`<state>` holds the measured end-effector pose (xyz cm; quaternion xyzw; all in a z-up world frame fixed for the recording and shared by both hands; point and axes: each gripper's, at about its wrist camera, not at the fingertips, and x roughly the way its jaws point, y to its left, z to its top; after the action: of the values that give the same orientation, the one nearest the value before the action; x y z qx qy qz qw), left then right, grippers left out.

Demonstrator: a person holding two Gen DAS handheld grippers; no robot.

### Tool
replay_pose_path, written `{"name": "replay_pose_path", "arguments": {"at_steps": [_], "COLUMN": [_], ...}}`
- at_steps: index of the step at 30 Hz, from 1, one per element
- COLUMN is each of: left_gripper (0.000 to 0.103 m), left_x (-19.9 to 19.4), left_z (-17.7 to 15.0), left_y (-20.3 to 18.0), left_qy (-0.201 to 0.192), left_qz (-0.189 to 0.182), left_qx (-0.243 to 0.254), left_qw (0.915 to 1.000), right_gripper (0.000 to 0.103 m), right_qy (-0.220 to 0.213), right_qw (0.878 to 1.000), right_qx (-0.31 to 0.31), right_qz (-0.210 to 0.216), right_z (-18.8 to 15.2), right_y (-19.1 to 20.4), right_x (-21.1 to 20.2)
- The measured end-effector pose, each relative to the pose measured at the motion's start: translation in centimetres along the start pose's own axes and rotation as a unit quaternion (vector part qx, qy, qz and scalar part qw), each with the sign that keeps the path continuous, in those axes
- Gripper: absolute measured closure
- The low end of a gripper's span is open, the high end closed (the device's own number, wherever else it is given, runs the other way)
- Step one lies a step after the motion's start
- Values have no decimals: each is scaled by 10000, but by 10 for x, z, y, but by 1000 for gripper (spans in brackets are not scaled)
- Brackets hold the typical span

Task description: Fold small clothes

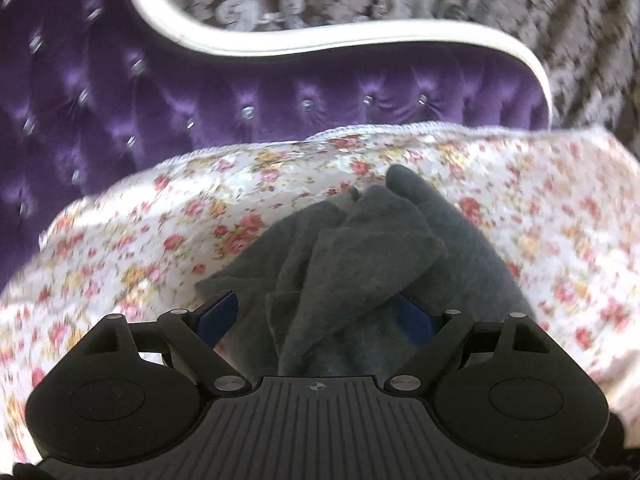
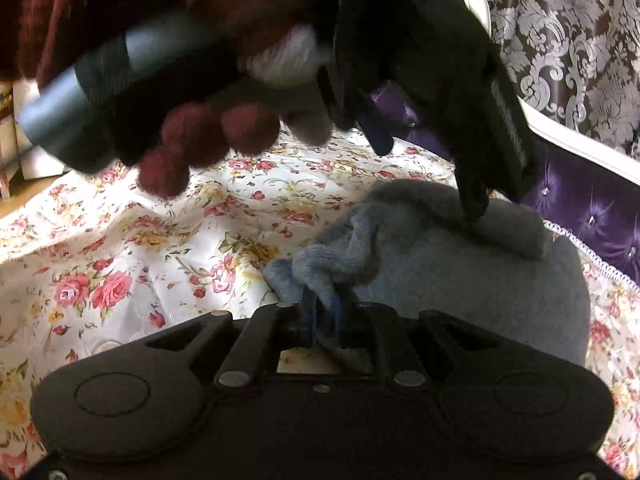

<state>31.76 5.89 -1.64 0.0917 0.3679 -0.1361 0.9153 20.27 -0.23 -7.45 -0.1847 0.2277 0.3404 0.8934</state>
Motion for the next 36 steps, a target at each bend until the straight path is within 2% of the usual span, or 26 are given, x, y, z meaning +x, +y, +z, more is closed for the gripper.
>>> {"name": "replay_pose_path", "arguments": {"at_steps": [2, 5, 7, 10, 14, 18, 21, 22, 23, 24, 25, 27, 30, 32, 34, 35, 36], "left_gripper": [17, 17, 17, 18, 18, 18, 18, 23, 33, 75, 96, 96, 96, 94, 86, 81, 72], "left_x": [7, 22, 29, 36, 43, 49, 56, 58, 59, 59, 60, 54, 48, 55, 66, 68, 68], "left_z": [0, 2, 7, 16, 19, 15, 12, 11, 10, 9, 10, 13, 16, 12, 6, 3, 0], "left_y": [-10, -16, -8, 18, 57, 78, 83, 84, 84, 84, 83, 80, 81, 85, 85, 85, 84], "left_qy": [-20, -36, -56, -108, 102, 302, 430, 436, 419, 382, 359, 208, -27, 104, 338, 350, 293], "left_qz": [165, 612, 842, 1113, 835, -25, -346, -450, -533, -582, -533, -380, -289, -153, -10, 80, 212], "left_qx": [314, 630, 436, -164, -1131, -1834, -2226, -2340, -2421, -2461, -2441, -2283, -2056, -2097, -2008, -1920, -1826], "left_qw": [9994, 9961, 9955, 9936, 9900, 9826, 9733, 9702, 9679, 9667, 9676, 9726, 9782, 9776, 9790, 9807, 9825], "right_gripper": [84, 84, 83, 83, 81, 81, 81, 81, 81, 81, 82, 85, 83, 79, 62, 62, 58], "right_qy": [0, 2, -1, 7, 19, 22, 25, 21, 18, 17, 11, -91, -302, -94, 92, 114, 93], "right_qw": [10000, 10000, 10000, 10000, 10000, 9999, 9999, 9999, 9999, 9999, 9999, 9998, 9994, 10000, 9999, 9998, 9997], "right_qx": [12, 23, 48, 70, 79, 99, 97, 98, 102, 107, 117, 174, 130, -21, -119, -77, -6], "right_qz": [13, 28, 39, 42, 55, 58, 61, 59, 58, 56, 49, -10, -86, -13, 59, 128, 211], "right_z": [0, -1, -1, -1, -1, 0, 0, 0, 0, 1, 2, 4, 9, 8, 5, 5, 5], "right_y": [1, 0, 0, -1, -1, -2, -3, -3, -3, -3, -3, -4, 1, 9, 14, 13, 10], "right_x": [0, 0, -1, -1, -2, 4, 4, 4, 4, 3, 2, -5, -16, -8, 0, -2, -5]}}
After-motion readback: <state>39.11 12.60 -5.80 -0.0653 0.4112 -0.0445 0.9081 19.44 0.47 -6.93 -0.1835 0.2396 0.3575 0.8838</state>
